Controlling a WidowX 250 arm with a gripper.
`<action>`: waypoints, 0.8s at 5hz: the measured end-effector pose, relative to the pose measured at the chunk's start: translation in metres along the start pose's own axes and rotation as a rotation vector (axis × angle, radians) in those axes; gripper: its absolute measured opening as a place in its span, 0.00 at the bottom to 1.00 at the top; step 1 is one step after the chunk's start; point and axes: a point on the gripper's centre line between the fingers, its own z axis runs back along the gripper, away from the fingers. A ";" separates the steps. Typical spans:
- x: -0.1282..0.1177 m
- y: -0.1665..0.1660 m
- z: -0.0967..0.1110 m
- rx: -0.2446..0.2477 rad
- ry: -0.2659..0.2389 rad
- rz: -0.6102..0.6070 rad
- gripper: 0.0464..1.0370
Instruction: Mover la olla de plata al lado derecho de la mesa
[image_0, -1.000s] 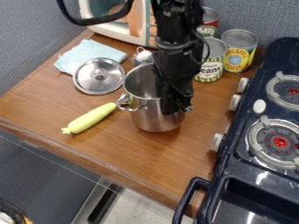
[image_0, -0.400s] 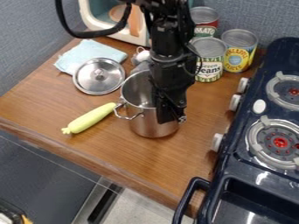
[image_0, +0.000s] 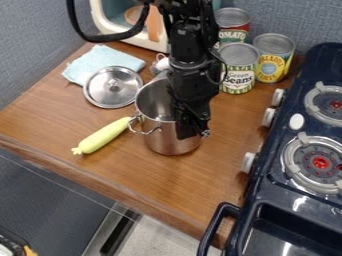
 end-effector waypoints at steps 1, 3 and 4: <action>-0.003 -0.001 -0.005 -0.015 0.023 0.006 0.21; -0.010 0.003 -0.007 -0.028 0.016 0.041 0.81; -0.011 0.005 0.011 0.015 -0.038 0.054 0.97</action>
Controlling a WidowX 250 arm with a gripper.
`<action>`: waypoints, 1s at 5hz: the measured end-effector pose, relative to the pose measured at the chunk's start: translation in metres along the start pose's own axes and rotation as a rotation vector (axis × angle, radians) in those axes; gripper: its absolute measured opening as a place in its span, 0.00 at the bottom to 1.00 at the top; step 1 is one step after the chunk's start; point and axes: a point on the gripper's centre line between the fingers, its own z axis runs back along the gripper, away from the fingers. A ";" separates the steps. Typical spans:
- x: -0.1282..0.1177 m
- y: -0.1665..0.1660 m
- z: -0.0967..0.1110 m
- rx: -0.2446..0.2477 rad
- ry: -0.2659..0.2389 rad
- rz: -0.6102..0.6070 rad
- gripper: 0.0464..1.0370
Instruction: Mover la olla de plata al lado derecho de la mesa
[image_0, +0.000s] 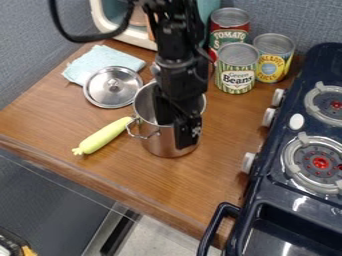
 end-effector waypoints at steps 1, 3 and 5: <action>0.001 0.003 0.025 0.061 -0.060 0.013 0.97; -0.013 0.008 0.071 0.164 -0.110 0.122 0.96; -0.039 0.018 0.084 0.179 -0.112 0.417 0.96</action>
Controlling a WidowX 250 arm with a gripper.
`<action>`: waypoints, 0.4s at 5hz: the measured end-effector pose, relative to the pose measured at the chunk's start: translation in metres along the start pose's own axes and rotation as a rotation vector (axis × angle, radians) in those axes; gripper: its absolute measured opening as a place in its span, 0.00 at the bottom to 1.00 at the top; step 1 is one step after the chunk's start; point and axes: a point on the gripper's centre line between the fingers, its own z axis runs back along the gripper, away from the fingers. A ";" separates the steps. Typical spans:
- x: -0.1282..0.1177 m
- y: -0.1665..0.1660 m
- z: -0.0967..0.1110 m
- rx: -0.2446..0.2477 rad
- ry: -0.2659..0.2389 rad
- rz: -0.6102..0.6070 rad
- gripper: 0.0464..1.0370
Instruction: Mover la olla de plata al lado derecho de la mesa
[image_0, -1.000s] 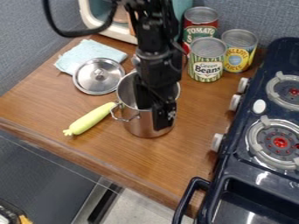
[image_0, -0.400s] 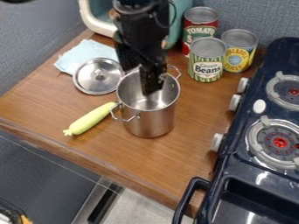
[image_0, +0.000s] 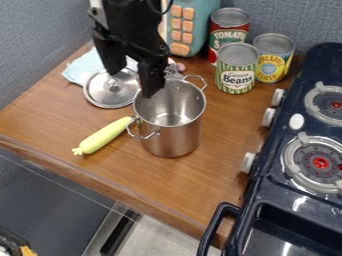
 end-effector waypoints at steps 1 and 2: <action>-0.002 0.000 -0.020 -0.017 0.072 0.033 0.96; 0.005 0.003 -0.039 -0.019 0.126 0.051 0.96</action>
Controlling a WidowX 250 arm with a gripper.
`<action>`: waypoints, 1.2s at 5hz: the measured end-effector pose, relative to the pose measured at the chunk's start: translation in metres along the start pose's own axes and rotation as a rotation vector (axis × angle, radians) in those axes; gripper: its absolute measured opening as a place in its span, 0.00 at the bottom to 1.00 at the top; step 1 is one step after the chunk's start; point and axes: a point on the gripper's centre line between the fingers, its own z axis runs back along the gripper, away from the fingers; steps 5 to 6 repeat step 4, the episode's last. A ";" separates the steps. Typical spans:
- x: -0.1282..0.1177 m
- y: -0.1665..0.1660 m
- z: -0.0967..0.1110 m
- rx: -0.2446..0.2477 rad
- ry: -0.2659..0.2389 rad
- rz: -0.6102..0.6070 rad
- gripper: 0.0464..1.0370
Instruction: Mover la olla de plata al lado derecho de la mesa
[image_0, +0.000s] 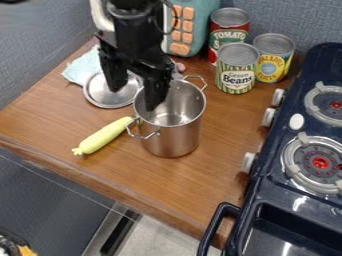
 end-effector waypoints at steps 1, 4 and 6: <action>0.007 -0.003 -0.015 -0.031 0.037 -0.022 0.96; 0.008 0.001 -0.016 -0.046 0.014 -0.016 0.96; 0.008 0.001 -0.016 -0.046 0.014 -0.016 0.96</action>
